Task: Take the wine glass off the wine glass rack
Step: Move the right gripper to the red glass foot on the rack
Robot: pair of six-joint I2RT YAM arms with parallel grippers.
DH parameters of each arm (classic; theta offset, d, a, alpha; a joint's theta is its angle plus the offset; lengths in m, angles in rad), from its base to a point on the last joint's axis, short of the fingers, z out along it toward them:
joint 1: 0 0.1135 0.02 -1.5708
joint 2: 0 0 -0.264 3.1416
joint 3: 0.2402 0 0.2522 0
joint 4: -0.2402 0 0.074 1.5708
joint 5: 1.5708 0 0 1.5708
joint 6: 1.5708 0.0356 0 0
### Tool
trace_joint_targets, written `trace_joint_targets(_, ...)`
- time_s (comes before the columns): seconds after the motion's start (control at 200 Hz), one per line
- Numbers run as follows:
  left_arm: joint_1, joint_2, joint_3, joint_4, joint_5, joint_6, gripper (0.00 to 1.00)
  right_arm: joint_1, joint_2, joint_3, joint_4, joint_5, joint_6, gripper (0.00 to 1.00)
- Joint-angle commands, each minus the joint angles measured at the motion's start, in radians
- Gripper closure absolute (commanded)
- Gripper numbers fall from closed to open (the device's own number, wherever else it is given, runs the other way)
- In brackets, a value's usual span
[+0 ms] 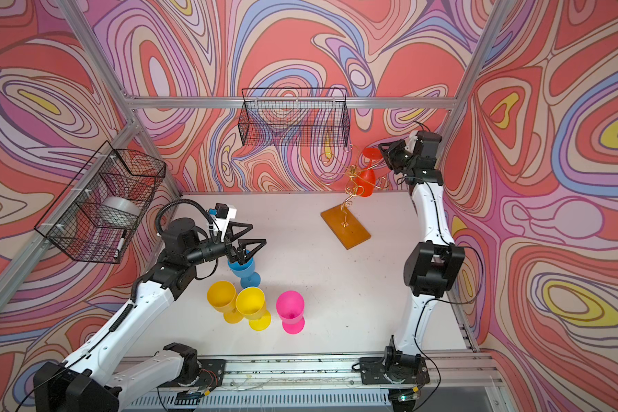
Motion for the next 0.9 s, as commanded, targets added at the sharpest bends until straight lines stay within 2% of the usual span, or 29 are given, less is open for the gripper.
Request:
trace_joint_targets(0.0,-0.005,0.001,0.015,-0.005,0.012,0.020,0.01,0.005,-0.021,0.007,-0.027,0.053,-0.034,0.70)
trace_joint_targets(0.27,-0.005,0.000,0.018,-0.011,0.009,0.022,0.01,0.004,-0.045,-0.013,-0.030,0.089,-0.038,0.69)
trace_joint_targets(0.891,-0.005,-0.002,0.022,-0.025,0.001,0.025,0.01,0.021,0.015,0.088,-0.092,0.042,-0.066,0.69)
